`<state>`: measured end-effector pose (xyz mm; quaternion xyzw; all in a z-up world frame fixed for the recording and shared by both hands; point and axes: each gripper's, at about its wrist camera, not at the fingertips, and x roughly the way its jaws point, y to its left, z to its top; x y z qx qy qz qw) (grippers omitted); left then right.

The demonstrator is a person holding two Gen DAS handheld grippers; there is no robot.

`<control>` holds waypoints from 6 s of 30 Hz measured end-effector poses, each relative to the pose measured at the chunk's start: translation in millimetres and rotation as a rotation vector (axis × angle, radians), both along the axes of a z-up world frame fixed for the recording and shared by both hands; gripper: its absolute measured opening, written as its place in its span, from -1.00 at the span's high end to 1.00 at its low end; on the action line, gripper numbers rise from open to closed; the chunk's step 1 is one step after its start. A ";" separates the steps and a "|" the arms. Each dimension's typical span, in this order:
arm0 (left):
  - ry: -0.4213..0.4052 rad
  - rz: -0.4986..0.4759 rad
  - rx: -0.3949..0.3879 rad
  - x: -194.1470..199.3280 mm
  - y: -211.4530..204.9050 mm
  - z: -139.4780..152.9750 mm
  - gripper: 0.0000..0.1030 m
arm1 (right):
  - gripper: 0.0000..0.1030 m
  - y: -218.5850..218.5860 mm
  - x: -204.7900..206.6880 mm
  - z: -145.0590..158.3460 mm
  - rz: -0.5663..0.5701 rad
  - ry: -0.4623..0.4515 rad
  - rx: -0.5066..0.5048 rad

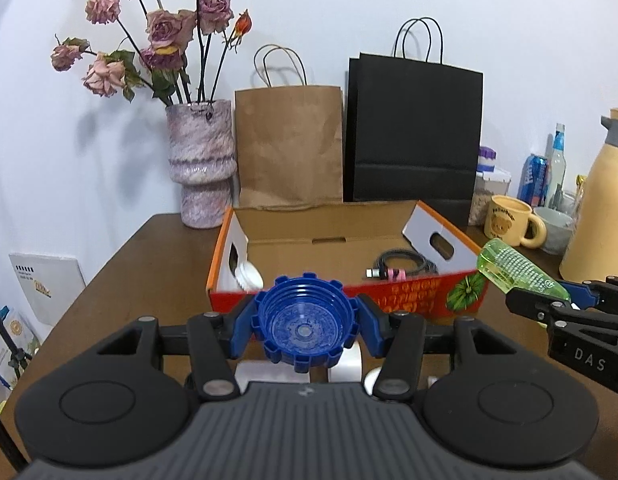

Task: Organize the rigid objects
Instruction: 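Carry the blue cap and green spray bottle over the box with both tools, then open both tools to drop the blue cap and green bottle into the box, then move both tools back from the box toward the remaining items, then grasp the cream cube charger with the right tool while the left tool grasps the white container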

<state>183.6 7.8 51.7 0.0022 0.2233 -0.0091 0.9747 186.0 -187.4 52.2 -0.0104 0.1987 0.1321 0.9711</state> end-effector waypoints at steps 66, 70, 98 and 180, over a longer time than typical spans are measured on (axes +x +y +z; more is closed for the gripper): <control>0.086 0.226 0.026 201.2 20.3 -24.6 -0.81 | -0.20 41.3 210.1 -29.5 -0.042 0.124 0.024; 0.070 0.227 0.037 199.5 20.1 -21.0 -1.00 | -0.79 37.4 210.2 -28.5 -0.056 0.114 0.030; 0.017 0.196 0.000 144.1 25.7 2.0 -1.00 | -1.00 17.0 147.0 0.9 -0.053 0.024 -0.006; 0.146 0.134 -0.085 -45.3 80.8 -65.0 -1.00 | 0.25 61.7 7.5 -77.8 0.139 0.251 -0.079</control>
